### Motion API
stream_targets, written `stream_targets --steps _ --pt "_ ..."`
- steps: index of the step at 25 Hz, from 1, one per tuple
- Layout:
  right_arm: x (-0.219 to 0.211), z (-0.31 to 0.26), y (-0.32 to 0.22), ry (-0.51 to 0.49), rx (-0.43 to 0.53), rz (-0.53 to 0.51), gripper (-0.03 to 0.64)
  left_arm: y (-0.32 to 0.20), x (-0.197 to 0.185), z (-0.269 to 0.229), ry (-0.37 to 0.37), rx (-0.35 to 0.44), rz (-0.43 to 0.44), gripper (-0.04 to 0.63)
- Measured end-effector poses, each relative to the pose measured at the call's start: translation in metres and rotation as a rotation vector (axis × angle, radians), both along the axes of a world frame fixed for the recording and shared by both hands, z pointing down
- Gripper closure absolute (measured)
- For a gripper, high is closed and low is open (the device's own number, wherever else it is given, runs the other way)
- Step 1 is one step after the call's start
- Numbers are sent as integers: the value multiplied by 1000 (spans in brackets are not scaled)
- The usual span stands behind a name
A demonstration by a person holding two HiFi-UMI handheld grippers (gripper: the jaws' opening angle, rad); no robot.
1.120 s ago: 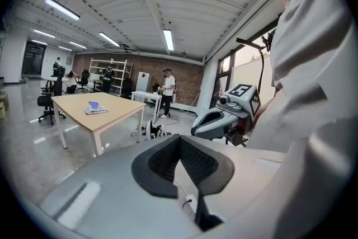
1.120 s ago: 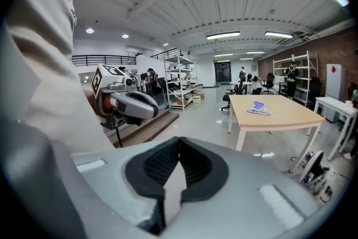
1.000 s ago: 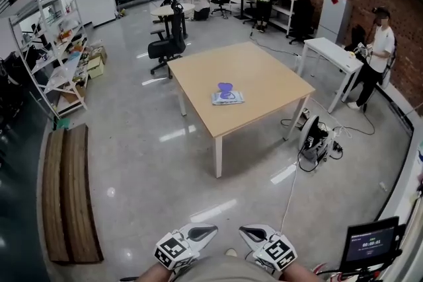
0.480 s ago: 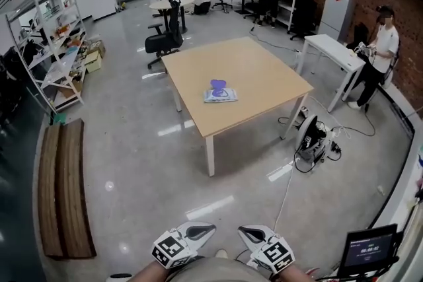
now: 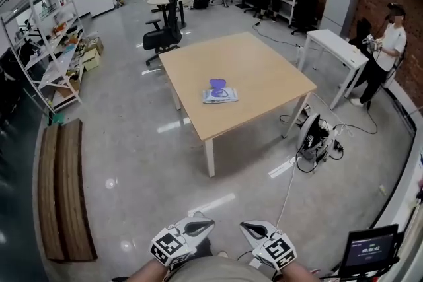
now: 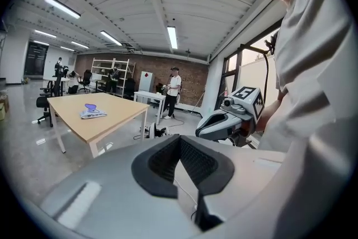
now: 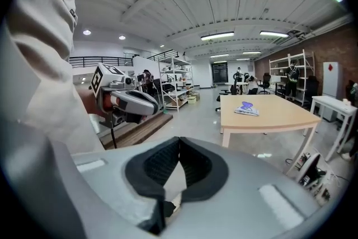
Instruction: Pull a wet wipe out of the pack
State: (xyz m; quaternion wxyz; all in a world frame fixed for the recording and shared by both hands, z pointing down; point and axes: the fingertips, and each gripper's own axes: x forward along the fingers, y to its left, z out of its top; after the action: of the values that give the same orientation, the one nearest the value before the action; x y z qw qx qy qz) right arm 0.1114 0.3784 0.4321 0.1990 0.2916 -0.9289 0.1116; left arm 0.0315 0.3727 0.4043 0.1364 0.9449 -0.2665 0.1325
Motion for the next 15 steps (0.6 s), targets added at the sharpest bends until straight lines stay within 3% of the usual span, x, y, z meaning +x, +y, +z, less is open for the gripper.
stream_targets --steps 6,11,15 --pt "-21 -10 -66 32 14 32 614 -72 -14 -20 120 12 53 589" --pt "-55 -29 -132 44 41 52 614 -134 -47 -28 119 33 71 589" --pt "-83 -33 -177 47 40 64 614 -176 -77 -31 76 74 90 589"
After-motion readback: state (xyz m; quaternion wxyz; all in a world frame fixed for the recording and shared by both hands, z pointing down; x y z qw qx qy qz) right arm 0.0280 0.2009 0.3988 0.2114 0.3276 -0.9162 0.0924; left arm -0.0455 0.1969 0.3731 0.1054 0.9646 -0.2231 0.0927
